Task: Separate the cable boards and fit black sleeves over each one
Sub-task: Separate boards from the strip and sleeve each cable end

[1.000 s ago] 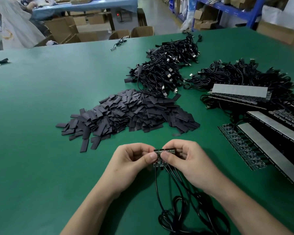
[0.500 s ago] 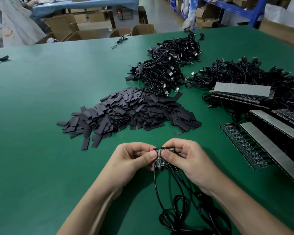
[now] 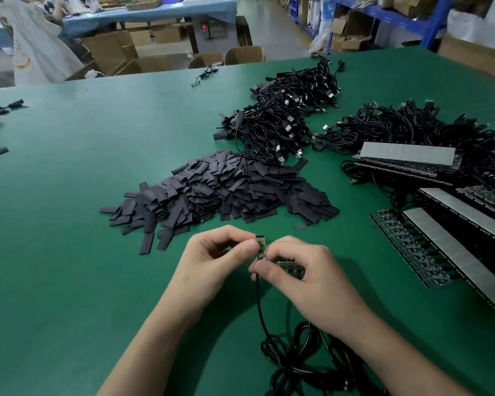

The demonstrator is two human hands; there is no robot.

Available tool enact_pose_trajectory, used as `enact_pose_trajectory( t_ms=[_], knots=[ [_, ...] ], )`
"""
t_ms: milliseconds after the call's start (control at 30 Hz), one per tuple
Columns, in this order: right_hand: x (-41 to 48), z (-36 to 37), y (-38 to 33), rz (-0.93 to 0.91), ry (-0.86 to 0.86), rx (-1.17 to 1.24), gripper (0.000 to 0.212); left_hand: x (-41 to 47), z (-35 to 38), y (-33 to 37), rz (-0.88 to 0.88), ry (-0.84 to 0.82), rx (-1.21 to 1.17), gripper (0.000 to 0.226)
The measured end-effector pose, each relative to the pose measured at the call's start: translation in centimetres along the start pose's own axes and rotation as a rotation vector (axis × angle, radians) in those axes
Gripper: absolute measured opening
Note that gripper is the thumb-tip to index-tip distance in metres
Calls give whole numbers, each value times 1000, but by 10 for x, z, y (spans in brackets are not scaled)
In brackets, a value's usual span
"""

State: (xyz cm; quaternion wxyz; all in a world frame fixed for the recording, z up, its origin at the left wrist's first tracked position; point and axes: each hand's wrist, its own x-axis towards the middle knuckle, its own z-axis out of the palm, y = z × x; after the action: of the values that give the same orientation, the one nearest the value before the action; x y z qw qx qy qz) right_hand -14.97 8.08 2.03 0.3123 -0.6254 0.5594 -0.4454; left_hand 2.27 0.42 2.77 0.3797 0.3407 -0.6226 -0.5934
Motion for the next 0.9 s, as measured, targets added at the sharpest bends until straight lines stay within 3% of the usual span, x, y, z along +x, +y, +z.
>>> enact_pose_trajectory(
  t_ms=[67,200,300,400,467,600,733,900],
  knots=[
    [-1,-4,-5,34,-61,217,21,1,-4,1,38,64,91,17],
    [-1,-27,-13,160,-55,938,19,15,-19,-1,32,315,405,9],
    [1,-47,-9,136,-59,1281,25,27,-21,1,64,309,644,12],
    [6,-61,-3,86,-173,1553,18,48,-13,4,178,252,846,24],
    [7,-66,3,120,-185,1469,21,67,-4,5,233,229,946,29],
    [8,-58,9,285,-96,803,32,105,11,3,316,124,1159,33],
    [11,-53,11,363,-79,637,32,130,10,-2,274,9,1368,34],
    [17,-57,18,406,-53,472,36,140,5,-3,282,-36,1357,29]
  ],
)
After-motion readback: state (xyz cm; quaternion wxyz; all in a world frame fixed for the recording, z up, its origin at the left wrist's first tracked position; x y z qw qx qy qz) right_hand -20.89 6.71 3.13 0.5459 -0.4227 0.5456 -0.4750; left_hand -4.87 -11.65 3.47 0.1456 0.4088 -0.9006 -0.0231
